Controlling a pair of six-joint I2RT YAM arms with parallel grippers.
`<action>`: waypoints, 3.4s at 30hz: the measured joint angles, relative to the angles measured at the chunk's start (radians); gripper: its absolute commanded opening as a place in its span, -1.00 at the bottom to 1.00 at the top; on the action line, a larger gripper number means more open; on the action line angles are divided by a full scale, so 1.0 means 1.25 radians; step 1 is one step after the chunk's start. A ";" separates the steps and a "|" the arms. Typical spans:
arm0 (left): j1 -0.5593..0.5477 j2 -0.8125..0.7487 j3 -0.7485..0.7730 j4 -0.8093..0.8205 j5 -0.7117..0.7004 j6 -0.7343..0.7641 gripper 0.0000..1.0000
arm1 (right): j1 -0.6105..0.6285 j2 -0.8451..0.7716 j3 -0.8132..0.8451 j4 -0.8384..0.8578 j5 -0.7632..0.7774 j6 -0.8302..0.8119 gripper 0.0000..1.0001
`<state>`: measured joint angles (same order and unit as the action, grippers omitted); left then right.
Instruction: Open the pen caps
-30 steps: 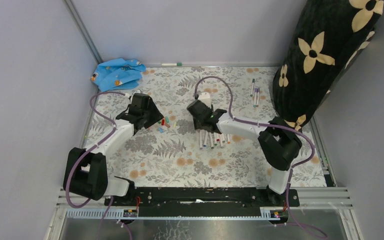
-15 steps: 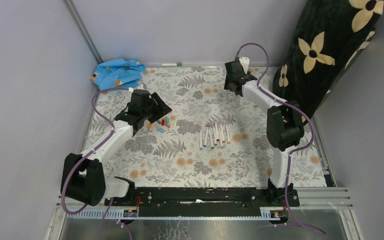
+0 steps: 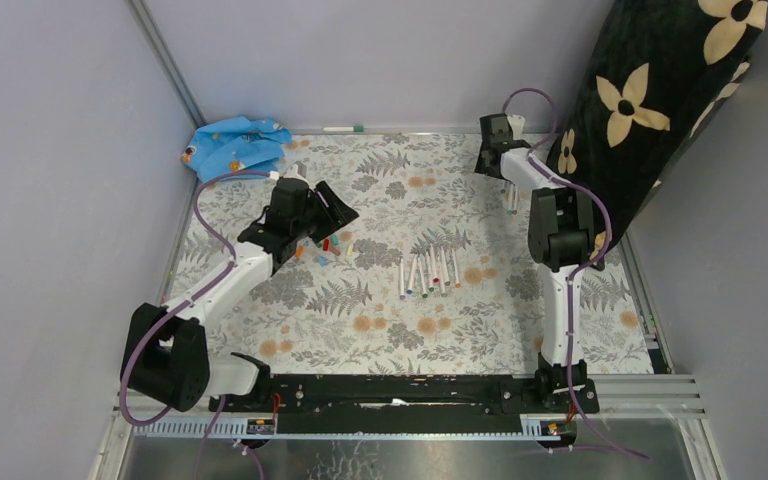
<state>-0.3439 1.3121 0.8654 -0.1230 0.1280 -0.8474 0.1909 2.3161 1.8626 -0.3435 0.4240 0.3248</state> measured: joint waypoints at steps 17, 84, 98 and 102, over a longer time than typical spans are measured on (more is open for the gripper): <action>-0.018 0.009 -0.006 0.022 -0.001 -0.018 0.27 | -0.041 0.052 0.039 -0.007 -0.040 -0.025 0.31; -0.021 0.005 -0.041 0.214 0.253 -0.190 0.60 | 0.424 -0.637 -0.499 -0.032 -0.354 0.002 -1.00; -0.021 0.051 -0.044 0.248 0.306 -0.253 0.56 | 0.529 -0.632 -0.462 -0.032 -0.349 0.015 -1.00; -0.021 0.055 -0.044 0.248 0.309 -0.260 0.43 | 0.547 -0.626 -0.445 -0.032 -0.340 0.016 -1.00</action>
<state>-0.3706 1.3804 0.8108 0.1867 0.5137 -1.1725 0.8742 1.5337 1.3060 -0.3832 -0.0013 0.3447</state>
